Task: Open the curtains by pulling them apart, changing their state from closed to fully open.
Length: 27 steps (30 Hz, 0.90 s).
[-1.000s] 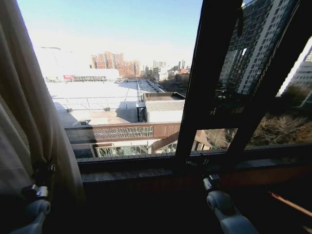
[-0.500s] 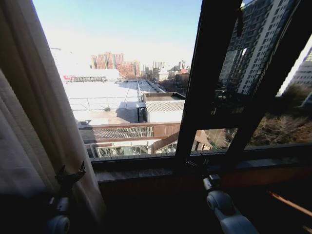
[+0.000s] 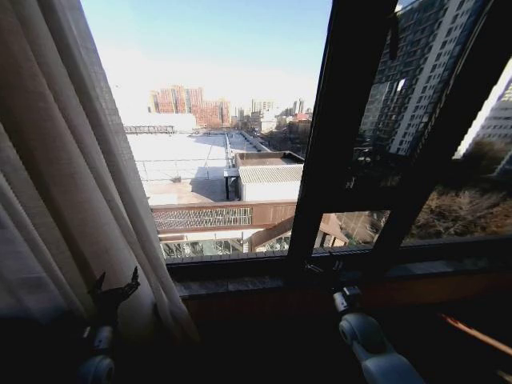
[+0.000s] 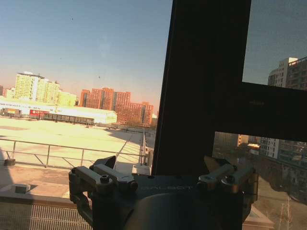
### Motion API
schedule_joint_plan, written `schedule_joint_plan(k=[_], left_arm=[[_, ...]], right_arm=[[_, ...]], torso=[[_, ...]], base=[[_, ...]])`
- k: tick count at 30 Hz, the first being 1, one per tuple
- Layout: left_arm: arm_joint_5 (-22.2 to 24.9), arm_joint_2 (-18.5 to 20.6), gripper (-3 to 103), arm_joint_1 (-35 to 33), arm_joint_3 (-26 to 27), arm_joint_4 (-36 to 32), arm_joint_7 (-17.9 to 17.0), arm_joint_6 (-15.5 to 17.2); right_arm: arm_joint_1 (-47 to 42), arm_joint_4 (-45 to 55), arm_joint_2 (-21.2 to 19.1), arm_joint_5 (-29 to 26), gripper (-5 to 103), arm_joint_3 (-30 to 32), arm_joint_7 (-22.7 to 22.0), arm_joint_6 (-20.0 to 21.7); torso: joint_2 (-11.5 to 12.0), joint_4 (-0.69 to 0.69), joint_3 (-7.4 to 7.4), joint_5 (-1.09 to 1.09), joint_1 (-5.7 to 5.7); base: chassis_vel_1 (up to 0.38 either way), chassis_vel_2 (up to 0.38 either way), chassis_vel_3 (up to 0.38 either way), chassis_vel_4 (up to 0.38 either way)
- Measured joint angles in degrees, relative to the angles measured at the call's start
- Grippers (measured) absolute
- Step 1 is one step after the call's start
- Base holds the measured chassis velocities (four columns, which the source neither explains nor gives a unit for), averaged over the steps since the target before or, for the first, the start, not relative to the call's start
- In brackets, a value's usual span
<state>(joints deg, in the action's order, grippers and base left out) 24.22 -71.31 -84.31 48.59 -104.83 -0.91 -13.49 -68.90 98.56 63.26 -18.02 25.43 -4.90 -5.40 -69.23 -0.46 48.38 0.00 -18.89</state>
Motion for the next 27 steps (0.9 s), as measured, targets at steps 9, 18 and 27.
schedule_joint_plan(k=[9, 18, 27], left_arm=[[-0.01, 0.79, 100, -0.23, 0.23, 0.98, 0.26, -0.80], [0.02, 0.97, 100, -0.46, 0.27, 1.10, 0.26, -0.87], [0.02, 0.97, 100, -0.45, 0.27, 1.10, 0.25, -0.87]], right_arm=[[0.00, 0.00, 0.00, 0.00, 100, 0.00, 0.00, 0.00], [0.00, 0.00, 0.00, 0.00, 100, 0.00, 0.00, 0.00], [0.00, 0.00, 0.00, 0.00, 100, 0.00, 0.00, 0.00]], torso=[[0.00, 0.00, 0.00, 0.00, 0.00], [0.00, 0.00, 0.00, 0.00, 0.00], [0.00, 0.00, 0.00, 0.00, 0.00]], base=[[0.000, 0.000, 0.000, 0.000], [0.000, 0.000, 0.000, 0.000], [0.000, 0.000, 0.000, 0.000]])
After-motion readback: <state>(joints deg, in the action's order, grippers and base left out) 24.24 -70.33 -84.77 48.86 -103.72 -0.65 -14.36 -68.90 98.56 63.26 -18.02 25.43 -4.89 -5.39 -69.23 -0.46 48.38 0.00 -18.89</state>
